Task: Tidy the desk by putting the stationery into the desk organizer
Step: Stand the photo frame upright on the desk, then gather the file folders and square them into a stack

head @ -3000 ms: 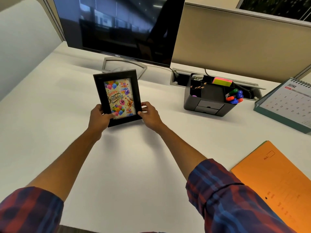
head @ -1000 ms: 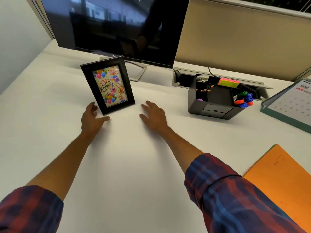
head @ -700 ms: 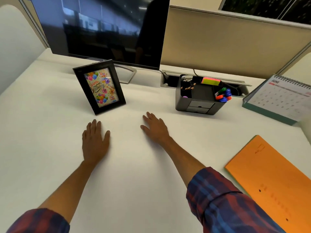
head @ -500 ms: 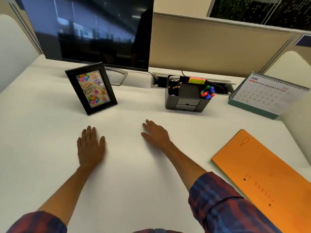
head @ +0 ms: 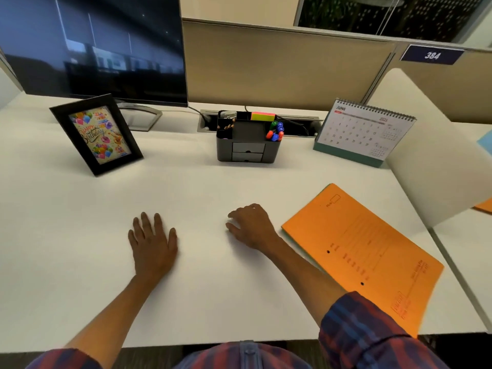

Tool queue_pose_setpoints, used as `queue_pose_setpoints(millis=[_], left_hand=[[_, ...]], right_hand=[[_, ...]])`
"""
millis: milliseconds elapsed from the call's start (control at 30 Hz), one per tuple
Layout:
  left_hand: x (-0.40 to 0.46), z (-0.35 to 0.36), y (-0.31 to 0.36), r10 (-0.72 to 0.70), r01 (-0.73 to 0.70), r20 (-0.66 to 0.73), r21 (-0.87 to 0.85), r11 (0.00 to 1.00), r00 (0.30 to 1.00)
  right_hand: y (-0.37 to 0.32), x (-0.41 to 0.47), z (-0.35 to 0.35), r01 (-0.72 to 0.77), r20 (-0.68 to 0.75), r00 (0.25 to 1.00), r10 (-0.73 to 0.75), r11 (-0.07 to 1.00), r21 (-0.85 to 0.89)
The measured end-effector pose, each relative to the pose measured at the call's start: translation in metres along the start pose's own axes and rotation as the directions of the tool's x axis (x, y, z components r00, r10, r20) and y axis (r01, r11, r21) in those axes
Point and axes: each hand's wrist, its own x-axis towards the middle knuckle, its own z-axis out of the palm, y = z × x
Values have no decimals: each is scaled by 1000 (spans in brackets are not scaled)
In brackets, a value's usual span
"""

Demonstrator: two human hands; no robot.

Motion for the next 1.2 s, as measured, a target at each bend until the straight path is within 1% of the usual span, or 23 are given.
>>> queue_pose_setpoints(millis=[100, 200, 300, 400, 600, 733, 833, 933, 1033, 1133, 1200], left_hand=[[-21, 5, 24, 72, -72, -2, -25, 997, 997], [-41, 10, 52, 186, -185, -1, -61, 981, 983], [-57, 15, 80, 236, -234, 6, -94, 968, 972], [-67, 18, 106, 226, -221, 17, -136, 966, 974], [-79, 27, 142, 291, -280, 48, -155, 947, 956], [-85, 29, 160, 314, -298, 80, -167, 940, 946], [-89, 32, 173, 337, -314, 101, -195, 929, 936], [-93, 35, 186, 377, -349, 116, -206, 914, 919], [-98, 37, 201, 426, -394, 154, -201, 897, 891], [-109, 38, 217, 515, -480, 193, -202, 854, 835], [-119, 40, 227, 535, -495, 241, -211, 843, 810]], right_hand=[[40, -33, -6, -78, -103, 991, 84, 995, 65], [88, -68, -15, -245, -164, 950, 266, 960, 135], [143, -103, -23, -410, -127, 898, 422, 906, 107], [190, -135, -29, -510, -64, 854, 516, 856, 87], [244, -174, -40, -594, -65, 801, 596, 803, 49], [266, -184, -45, -630, -51, 773, 633, 774, 55], [280, -188, -47, -683, -12, 729, 685, 728, 61], [288, -190, -50, -692, -34, 719, 694, 720, 60], [290, -190, -51, -691, -63, 713, 698, 715, 106], [289, -189, -50, -693, -76, 700, 710, 701, 170], [289, -187, -48, -698, -90, 689, 719, 692, 185]])
